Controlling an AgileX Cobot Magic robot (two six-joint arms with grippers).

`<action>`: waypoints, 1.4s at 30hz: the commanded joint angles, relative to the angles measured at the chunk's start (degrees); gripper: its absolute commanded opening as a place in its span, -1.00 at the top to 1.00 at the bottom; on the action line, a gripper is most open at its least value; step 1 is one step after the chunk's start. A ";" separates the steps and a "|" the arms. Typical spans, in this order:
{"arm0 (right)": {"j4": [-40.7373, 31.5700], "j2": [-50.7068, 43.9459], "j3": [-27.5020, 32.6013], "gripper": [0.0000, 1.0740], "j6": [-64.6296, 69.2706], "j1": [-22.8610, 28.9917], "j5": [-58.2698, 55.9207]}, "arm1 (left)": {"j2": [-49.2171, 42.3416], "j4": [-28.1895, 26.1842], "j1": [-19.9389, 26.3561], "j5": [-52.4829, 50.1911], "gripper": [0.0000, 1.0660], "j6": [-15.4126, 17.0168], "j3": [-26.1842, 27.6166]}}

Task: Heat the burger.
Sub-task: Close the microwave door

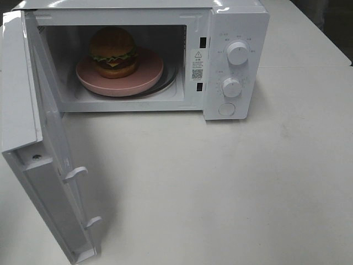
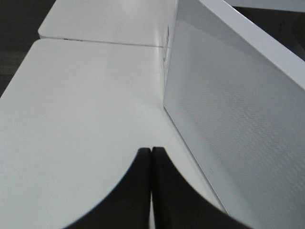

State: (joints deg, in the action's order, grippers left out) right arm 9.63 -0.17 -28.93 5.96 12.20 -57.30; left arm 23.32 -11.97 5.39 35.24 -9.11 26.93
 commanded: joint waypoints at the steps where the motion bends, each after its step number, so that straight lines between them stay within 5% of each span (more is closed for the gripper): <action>1: -0.06 -1.60 0.17 -0.40 -0.57 -0.23 0.29 | 3.04 -1.55 0.17 -10.94 1.00 0.00 -3.50; 15: -0.06 -1.60 0.17 -0.40 -0.57 -0.23 0.29 | 13.35 -3.55 0.17 -41.48 1.00 -2.52 -15.07; 24: -0.06 -1.60 0.17 -0.40 -0.57 -0.23 0.29 | 18.16 1.89 0.17 -47.73 1.00 -1.20 -15.18; 26: -0.06 -1.60 0.17 -0.40 -0.57 -0.23 0.29 | 21.94 6.02 0.17 -49.39 1.00 3.72 -15.18; 27: -0.06 -1.60 0.17 -0.40 -0.57 -0.23 0.29 | 21.94 6.02 0.17 -49.39 1.00 3.72 -15.18; 29: -0.06 -1.60 0.17 -0.40 -0.57 -0.23 0.29 | 25.27 11.46 0.17 -52.37 1.00 10.26 -15.18; 31: -0.06 -1.60 0.17 -0.40 -0.57 -0.23 0.29 | 26.18 13.46 0.17 -53.69 1.00 12.15 -15.18; 32: -0.06 -1.60 0.17 -0.40 -0.57 -0.23 0.29 | 28.36 19.71 0.17 -56.32 1.00 16.73 -15.18; 33: -0.06 -1.60 0.17 -0.40 -0.57 -0.23 0.29 | 28.36 19.71 0.17 -56.32 1.00 16.73 -15.18; 34: -0.06 -1.60 0.17 -0.40 -0.57 -0.23 0.29 | 30.60 25.73 0.17 -58.73 1.00 21.20 -15.18; 35: -0.06 -1.60 0.17 -0.40 -0.57 -0.23 0.29 | 30.60 25.73 0.17 -58.73 1.00 21.20 -15.18; 37: -0.06 -1.60 0.17 -0.40 -0.57 -0.23 0.29 | 33.98 34.38 0.17 -63.48 1.00 27.44 -15.18; 42: -0.06 -1.60 0.17 -0.40 -0.57 -0.23 0.29 | 40.22 45.84 0.17 -73.17 1.00 31.68 -15.18</action>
State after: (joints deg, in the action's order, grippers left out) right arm 9.63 -0.17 -28.93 5.96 12.20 -57.30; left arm 60.85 27.62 5.39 -31.57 20.17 11.92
